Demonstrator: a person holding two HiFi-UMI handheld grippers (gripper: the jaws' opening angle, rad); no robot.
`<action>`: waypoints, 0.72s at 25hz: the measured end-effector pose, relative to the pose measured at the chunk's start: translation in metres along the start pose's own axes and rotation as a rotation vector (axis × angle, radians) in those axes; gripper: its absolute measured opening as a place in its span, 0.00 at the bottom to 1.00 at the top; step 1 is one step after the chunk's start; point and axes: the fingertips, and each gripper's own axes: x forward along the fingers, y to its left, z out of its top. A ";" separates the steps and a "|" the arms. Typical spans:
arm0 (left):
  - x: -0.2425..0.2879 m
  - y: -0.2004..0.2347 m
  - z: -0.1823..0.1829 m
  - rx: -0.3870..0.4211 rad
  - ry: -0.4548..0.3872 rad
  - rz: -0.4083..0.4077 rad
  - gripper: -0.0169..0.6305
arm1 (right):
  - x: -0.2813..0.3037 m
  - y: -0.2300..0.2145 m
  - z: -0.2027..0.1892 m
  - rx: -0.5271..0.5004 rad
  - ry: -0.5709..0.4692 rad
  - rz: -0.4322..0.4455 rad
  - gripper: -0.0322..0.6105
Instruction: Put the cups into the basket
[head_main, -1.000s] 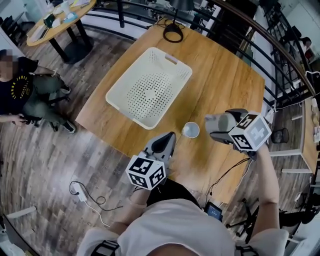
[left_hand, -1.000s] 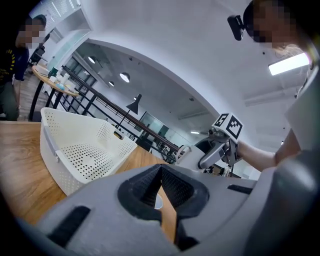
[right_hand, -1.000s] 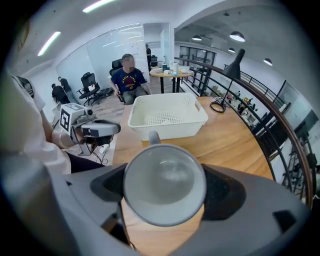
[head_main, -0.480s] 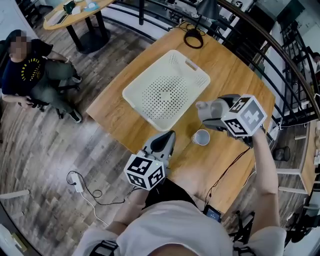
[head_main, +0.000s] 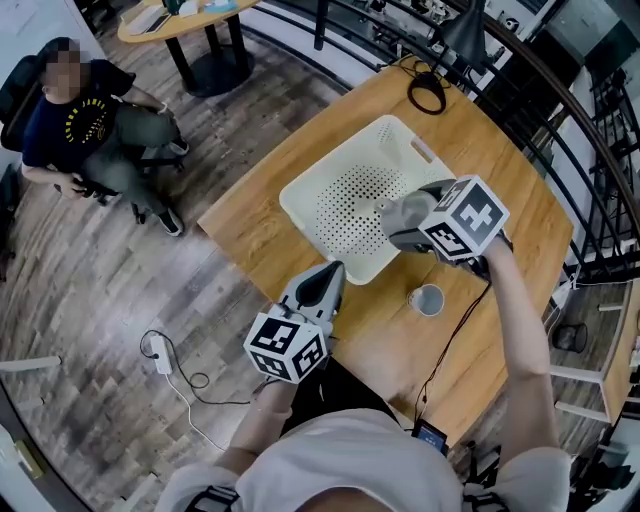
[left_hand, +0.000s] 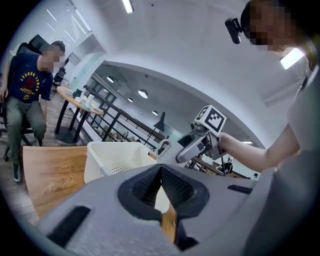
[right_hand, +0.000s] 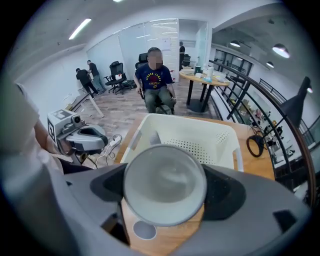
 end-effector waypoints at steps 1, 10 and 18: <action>-0.001 0.005 0.000 -0.003 0.001 0.011 0.04 | 0.008 -0.001 0.004 -0.005 0.005 0.012 0.69; -0.004 0.047 0.002 -0.034 -0.010 0.087 0.04 | 0.070 -0.003 0.027 -0.036 0.048 0.089 0.69; -0.004 0.079 -0.003 -0.060 -0.013 0.150 0.04 | 0.113 -0.003 0.030 -0.068 0.089 0.096 0.69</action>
